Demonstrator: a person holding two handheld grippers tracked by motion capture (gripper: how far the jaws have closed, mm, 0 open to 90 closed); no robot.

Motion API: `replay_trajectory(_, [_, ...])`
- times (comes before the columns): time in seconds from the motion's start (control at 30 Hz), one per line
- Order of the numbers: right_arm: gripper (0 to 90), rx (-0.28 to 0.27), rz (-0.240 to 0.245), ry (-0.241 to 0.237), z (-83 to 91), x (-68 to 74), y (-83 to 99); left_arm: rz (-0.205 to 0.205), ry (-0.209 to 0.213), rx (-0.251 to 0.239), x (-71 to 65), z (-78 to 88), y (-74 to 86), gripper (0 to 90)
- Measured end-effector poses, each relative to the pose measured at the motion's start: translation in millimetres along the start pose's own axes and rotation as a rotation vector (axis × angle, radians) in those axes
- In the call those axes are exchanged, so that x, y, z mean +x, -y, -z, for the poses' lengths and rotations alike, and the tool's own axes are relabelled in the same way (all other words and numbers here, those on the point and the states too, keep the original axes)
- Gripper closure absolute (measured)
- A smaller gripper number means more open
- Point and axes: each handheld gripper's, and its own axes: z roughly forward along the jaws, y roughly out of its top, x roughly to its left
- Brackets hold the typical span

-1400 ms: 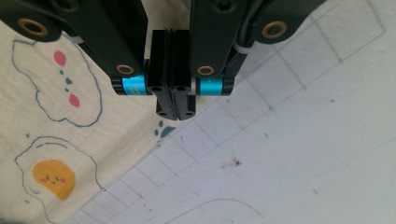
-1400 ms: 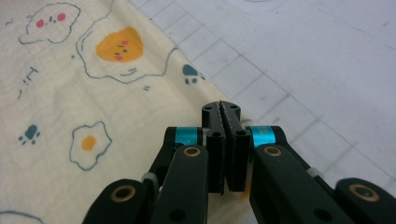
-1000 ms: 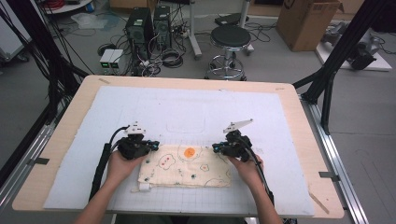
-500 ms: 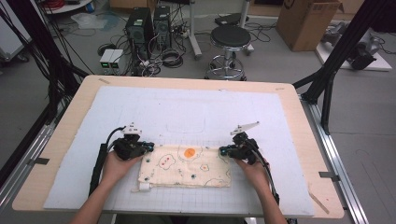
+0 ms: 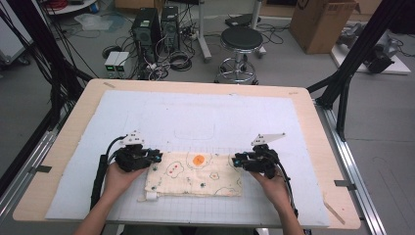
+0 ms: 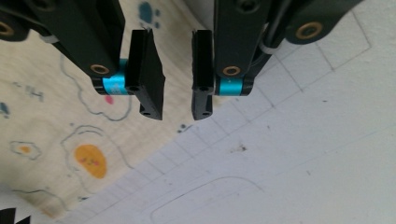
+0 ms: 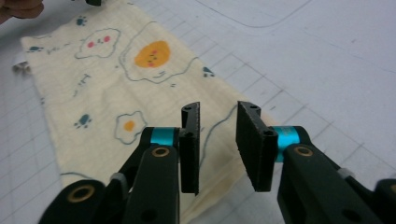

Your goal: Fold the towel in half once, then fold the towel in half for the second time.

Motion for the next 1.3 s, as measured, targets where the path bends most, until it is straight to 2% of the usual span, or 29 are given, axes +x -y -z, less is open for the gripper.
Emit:
replay_trajectory(0.07, [66.7, -0.019, 0.018, -0.007, 3.0, 4.2, 3.0, -0.009, 0.009, -0.017, -3.5, 5.9, 3.0, 69.8])
replay_trajectory(0.2, [59.7, -0.034, 0.024, -0.016, 7.7, 9.6, 8.3, -0.024, 0.013, -0.017, -7.3, 14.2, 9.4, 65.9])
replay_trajectory(0.37, [49.0, -0.058, 0.028, -0.027, 13.1, 15.4, 12.5, -0.024, 0.025, -0.036, -11.9, 25.2, 16.3, 60.6])
replay_trajectory(0.47, [39.0, -0.075, 0.033, -0.013, 15.6, 20.1, 13.6, -0.026, 0.027, -0.059, -15.4, 31.4, 17.9, 55.3])
replay_trajectory(0.57, [34.7, -0.089, 0.038, -0.007, 17.5, 23.5, 14.4, -0.035, 0.015, -0.081, -19.3, 36.5, 19.8, 44.8])
replay_trajectory(0.63, [31.8, -0.100, 0.040, 0.002, 19.5, 26.6, 14.9, -0.040, 0.020, -0.090, -21.7, 40.2, 21.4, 42.5])
replay_trajectory(0.83, [30.8, -0.095, 0.034, 0.032, 22.5, 31.7, 19.2, -0.047, 0.019, -0.097, -23.6, 47.3, 23.8, 36.9])
replay_trajectory(0.97, [30.5, -0.100, 0.043, 0.032, 22.3, 33.8, 19.7, -0.035, 0.018, -0.115, -21.5, 49.3, 23.5, 35.4])
replay_trajectory(1.1, [30.5, -0.093, 0.045, 0.030, 20.2, 33.0, 19.6, -0.053, 0.009, -0.105, -21.0, 47.1, 23.8, 35.2])
replay_trajectory(1.3, [30.6, -0.086, 0.064, 0.033, 17.6, 36.1, 18.4, -0.058, 0.007, -0.114, -20.7, 45.9, 22.8, 35.1])
